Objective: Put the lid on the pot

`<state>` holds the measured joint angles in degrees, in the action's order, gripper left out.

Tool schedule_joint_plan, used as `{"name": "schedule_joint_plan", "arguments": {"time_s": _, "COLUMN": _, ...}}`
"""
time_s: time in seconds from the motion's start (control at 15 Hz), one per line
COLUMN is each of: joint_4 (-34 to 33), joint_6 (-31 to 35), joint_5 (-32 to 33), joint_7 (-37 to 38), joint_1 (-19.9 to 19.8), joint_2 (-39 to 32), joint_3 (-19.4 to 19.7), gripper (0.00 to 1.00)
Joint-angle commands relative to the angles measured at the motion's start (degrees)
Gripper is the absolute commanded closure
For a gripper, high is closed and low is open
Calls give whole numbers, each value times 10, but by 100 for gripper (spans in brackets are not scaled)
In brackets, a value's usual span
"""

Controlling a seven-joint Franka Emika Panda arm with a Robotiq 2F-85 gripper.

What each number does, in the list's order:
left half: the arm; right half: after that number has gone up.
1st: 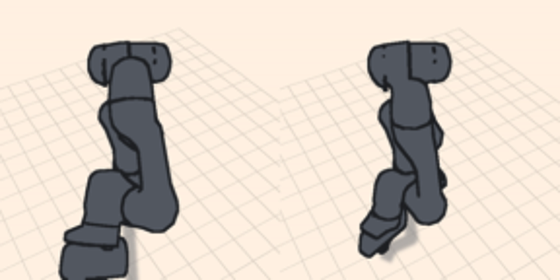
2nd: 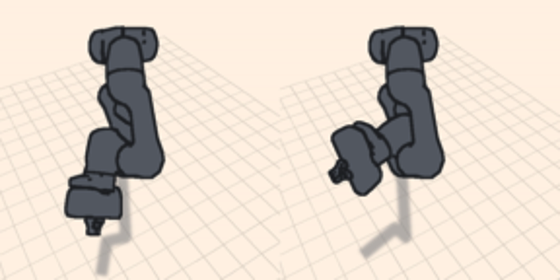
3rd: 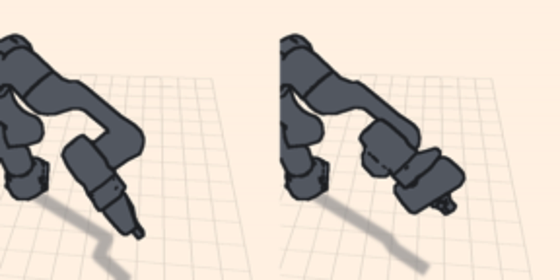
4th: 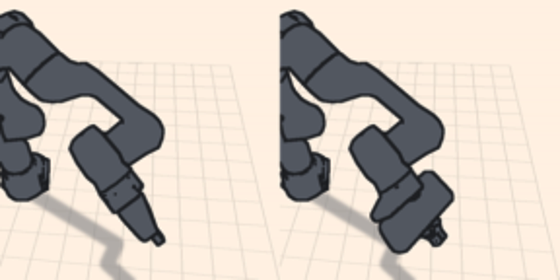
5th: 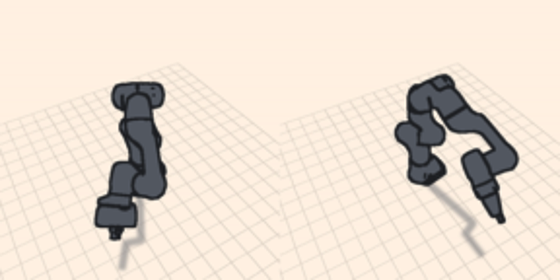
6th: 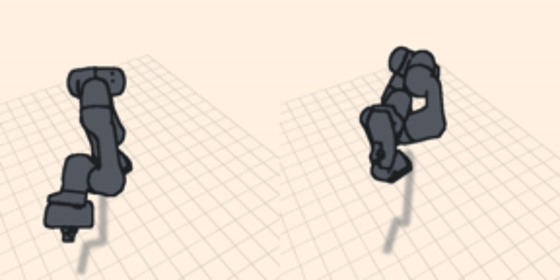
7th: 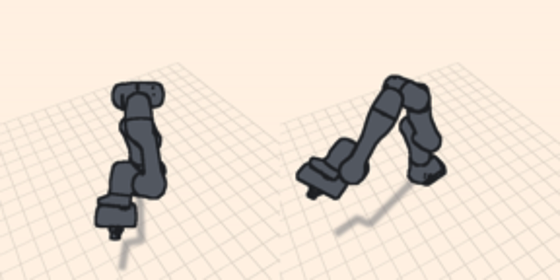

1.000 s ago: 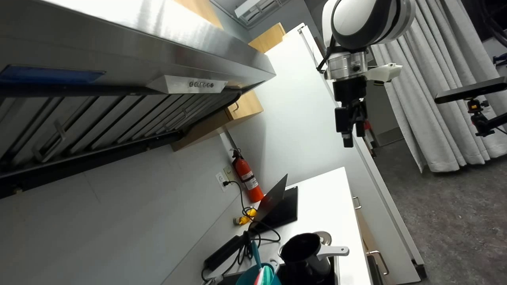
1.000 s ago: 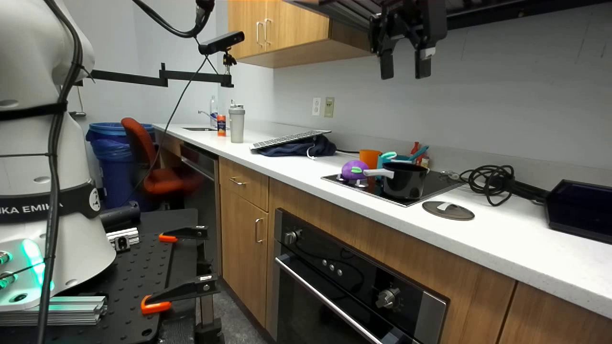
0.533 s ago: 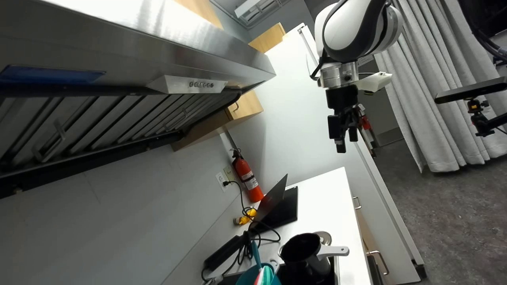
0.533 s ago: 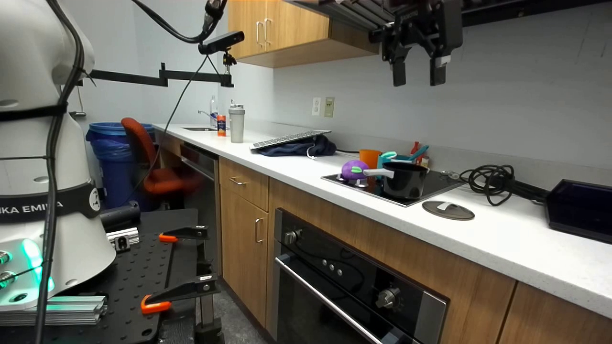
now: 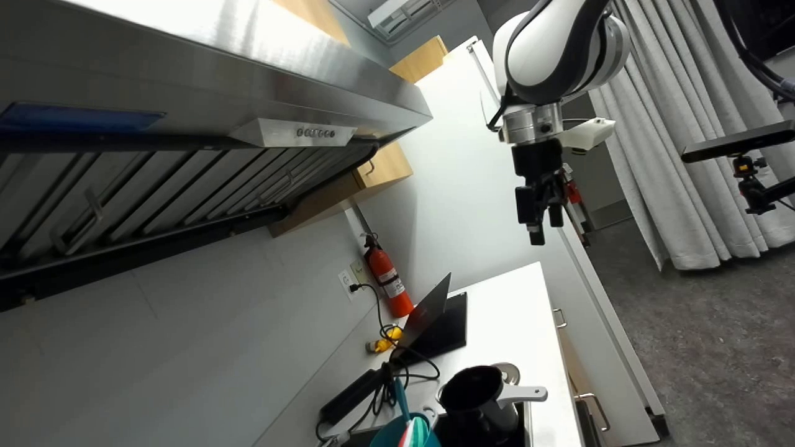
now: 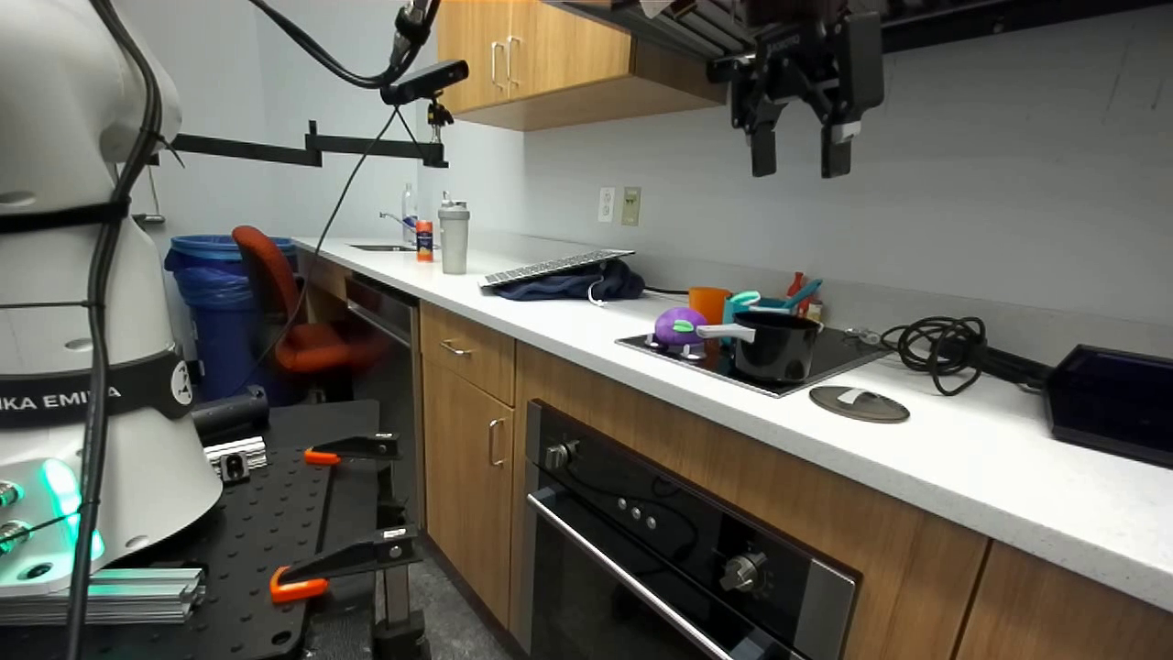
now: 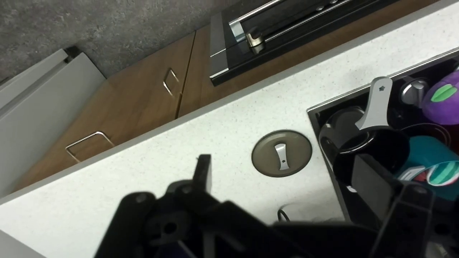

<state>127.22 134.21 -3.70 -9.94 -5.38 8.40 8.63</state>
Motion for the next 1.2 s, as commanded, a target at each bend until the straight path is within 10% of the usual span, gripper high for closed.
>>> {"name": "schedule_joint_plan", "arguments": {"time_s": 0.0, "joint_4": -32, "joint_6": 11, "joint_5": 5, "joint_7": 27, "joint_1": 0, "joint_2": -42, "joint_3": -10, "gripper": 0}}
{"name": "schedule_joint_plan", "arguments": {"time_s": 1.13, "joint_4": -259, "joint_6": 37, "joint_5": 47, "joint_7": 136, "joint_1": 4, "joint_2": -267, "joint_3": -24, "gripper": 0}}
